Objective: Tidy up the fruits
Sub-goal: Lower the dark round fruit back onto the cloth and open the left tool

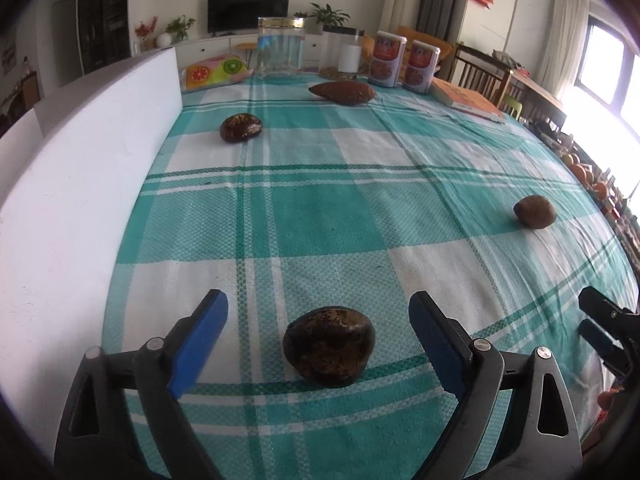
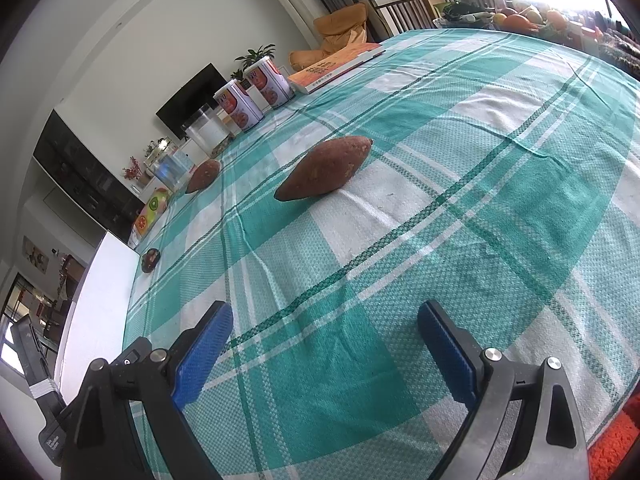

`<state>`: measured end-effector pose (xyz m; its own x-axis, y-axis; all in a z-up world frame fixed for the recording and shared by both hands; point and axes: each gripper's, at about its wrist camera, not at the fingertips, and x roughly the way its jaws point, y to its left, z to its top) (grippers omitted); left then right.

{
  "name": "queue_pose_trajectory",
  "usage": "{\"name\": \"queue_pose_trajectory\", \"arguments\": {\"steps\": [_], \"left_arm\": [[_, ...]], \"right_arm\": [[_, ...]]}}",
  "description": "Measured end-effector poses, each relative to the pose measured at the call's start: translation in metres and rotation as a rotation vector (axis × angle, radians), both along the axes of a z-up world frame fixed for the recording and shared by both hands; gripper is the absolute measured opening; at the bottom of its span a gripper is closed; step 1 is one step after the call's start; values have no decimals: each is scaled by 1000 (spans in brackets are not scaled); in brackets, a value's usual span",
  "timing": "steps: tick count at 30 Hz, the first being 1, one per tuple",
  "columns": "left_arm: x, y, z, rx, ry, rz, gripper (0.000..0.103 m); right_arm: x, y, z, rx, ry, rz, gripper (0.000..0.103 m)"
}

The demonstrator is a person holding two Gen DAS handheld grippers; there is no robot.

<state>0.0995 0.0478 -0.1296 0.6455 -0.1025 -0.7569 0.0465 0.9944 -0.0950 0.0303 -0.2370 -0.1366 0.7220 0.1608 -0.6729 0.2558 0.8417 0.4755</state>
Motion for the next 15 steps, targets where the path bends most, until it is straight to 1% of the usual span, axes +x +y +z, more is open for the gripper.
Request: {"name": "queue_pose_trajectory", "arguments": {"steps": [2,8,15], "left_arm": [[2,-1,-7,9,30,-7,93],[4,0,-9,3,34,-7,94],[5,-4,-11,33,43,-15,97]], "right_arm": [[0,0,0,0,0,0,94],[0,0,0,-2,0,0,94],[1,1,-1,-9,2,4,95]]}}
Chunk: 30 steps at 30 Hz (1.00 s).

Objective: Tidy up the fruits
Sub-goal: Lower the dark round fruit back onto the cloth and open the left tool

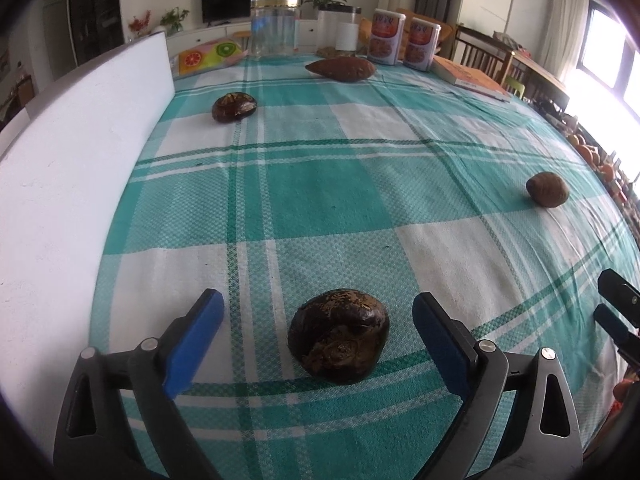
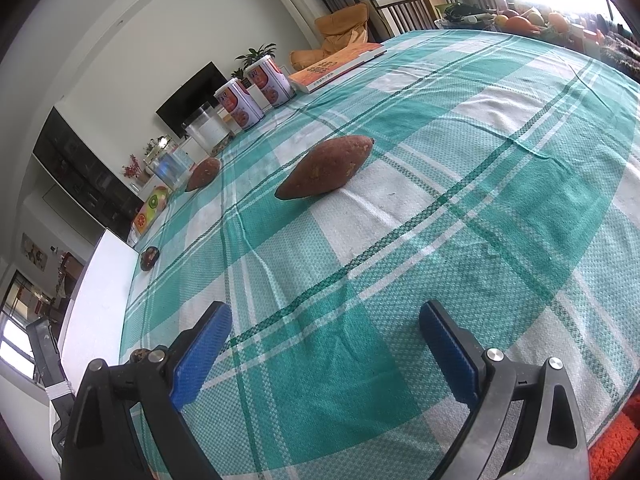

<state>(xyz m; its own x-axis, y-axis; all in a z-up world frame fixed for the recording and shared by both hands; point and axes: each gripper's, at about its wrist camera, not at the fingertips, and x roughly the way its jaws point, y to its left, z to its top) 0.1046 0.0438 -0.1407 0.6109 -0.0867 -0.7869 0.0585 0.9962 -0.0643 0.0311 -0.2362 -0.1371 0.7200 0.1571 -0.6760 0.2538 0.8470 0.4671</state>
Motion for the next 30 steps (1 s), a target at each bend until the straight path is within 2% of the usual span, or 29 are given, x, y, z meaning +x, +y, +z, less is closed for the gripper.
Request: {"name": "queue_pose_trajectory", "arguments": {"steps": [6,20,23,26,30], "left_arm": [[2,-8,-3,60,15,-9,99],[2,-8,-3,61,16,-11,100],[3,-8,-3,61,16,-11,101],[3,-9,-3,59,16,-12,101],[2,-10,-4,58,17,-18,101]], "right_arm": [[0,0,0,0,0,1,95],[0,-2,0,16,-4,-1,96],[-12,-15,5,87,-66,-50,96],[-21,-25,13,100,-114,-95,96],[-25,-24,23,88,-157,-98,96]]}}
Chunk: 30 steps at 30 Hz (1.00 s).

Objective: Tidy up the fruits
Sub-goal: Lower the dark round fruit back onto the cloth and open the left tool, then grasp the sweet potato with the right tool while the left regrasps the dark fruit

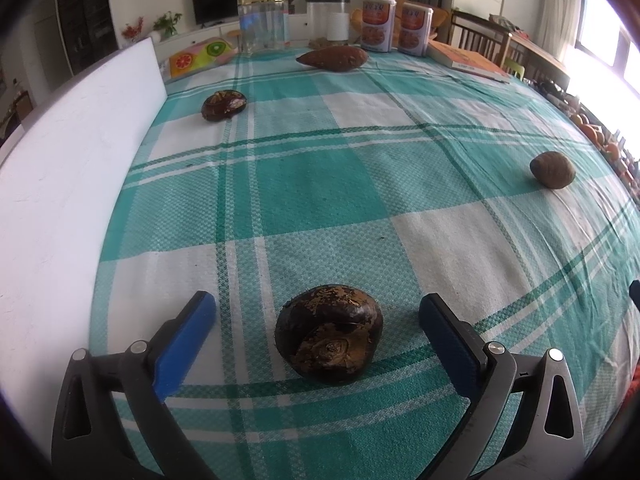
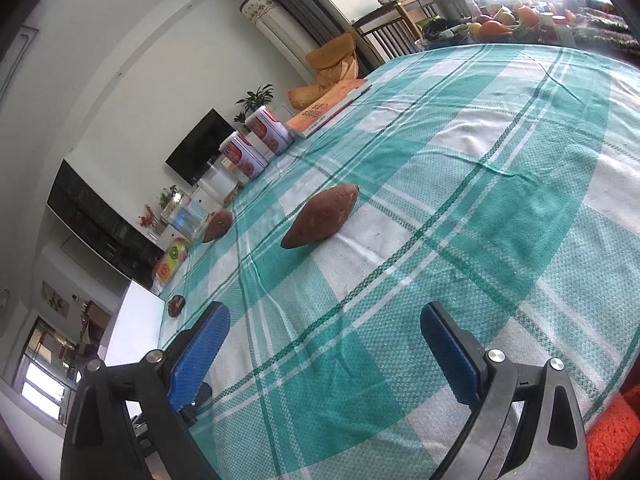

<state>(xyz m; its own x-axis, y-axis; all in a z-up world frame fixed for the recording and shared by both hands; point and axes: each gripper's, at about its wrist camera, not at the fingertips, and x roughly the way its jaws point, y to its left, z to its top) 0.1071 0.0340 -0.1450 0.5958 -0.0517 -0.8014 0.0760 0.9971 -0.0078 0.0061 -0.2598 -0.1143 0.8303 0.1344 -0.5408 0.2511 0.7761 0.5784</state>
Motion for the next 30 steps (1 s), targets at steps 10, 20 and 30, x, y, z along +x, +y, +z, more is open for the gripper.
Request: {"name": "queue_pose_trajectory", "arguments": {"steps": [10,20,30], "left_arm": [[0,-1,0,1,0,-3,102],[0,-1,0,1,1,-5,102],[1,-1,0,3,1,-5,102]], "right_arm": [[120,3,-4,-30,184,90,74],[191,2,-21,-153,307,-4,41],[145,48,-4,-309,305,408,41]]}}
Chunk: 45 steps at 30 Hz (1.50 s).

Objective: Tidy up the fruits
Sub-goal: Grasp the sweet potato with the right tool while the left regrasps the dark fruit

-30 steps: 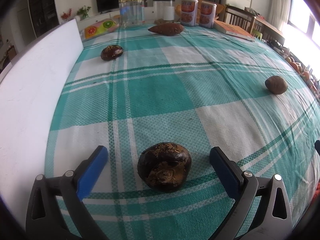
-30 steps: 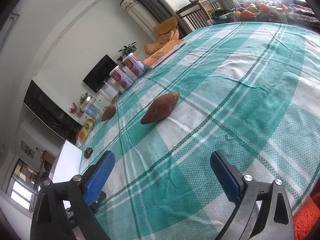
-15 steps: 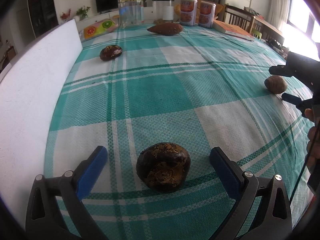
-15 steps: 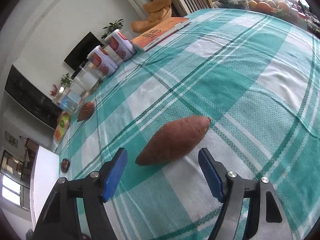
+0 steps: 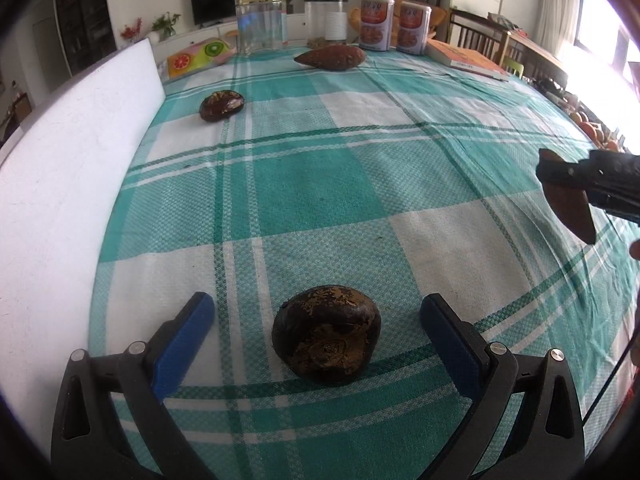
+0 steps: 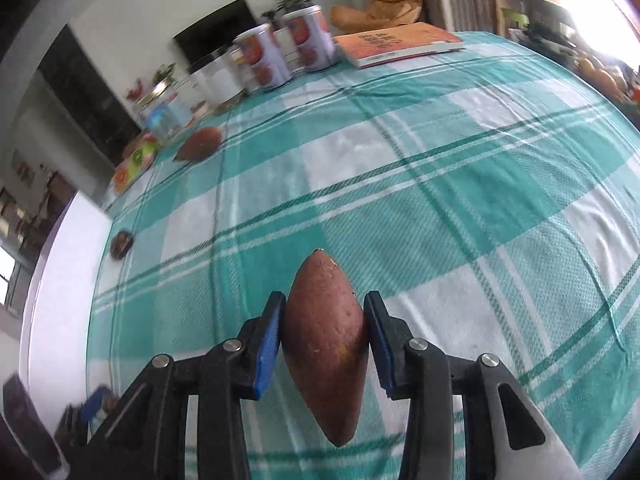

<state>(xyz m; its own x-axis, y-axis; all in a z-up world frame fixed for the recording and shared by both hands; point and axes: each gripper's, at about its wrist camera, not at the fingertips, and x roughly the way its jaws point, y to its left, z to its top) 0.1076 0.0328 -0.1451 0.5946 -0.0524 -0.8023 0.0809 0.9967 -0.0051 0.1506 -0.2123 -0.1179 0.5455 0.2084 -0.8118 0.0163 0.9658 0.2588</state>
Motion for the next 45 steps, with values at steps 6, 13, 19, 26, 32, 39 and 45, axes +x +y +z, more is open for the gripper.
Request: {"name": "queue_pose_trajectory", "arguments": {"steps": [6,13,19,26,32,39,45], "left_arm": [[0,0,0,0,0,0,102],[0,0,0,0,0,-1,102],[1,0,0,0,0,-1,102],[1,0,0,0,0,-1,102],[1,0,0,-4,0,-1,102],[-7,29,16,-291,63,-94,101],[-10,13,25,-143,17,-153,98]], "right_arm": [[-37,28,5,-71,86,199,41],[-54,50,-11,-146,18,172,41],[-76,42,-9,-128,-118,59,82],[-79,37,-16,-121,-124,16,85],[-80,42,-18,-119,-137,39,85],[-93,-16,-10,148,-201,-138,85],[-91,-61,-25,418,-176,-250,85]]}}
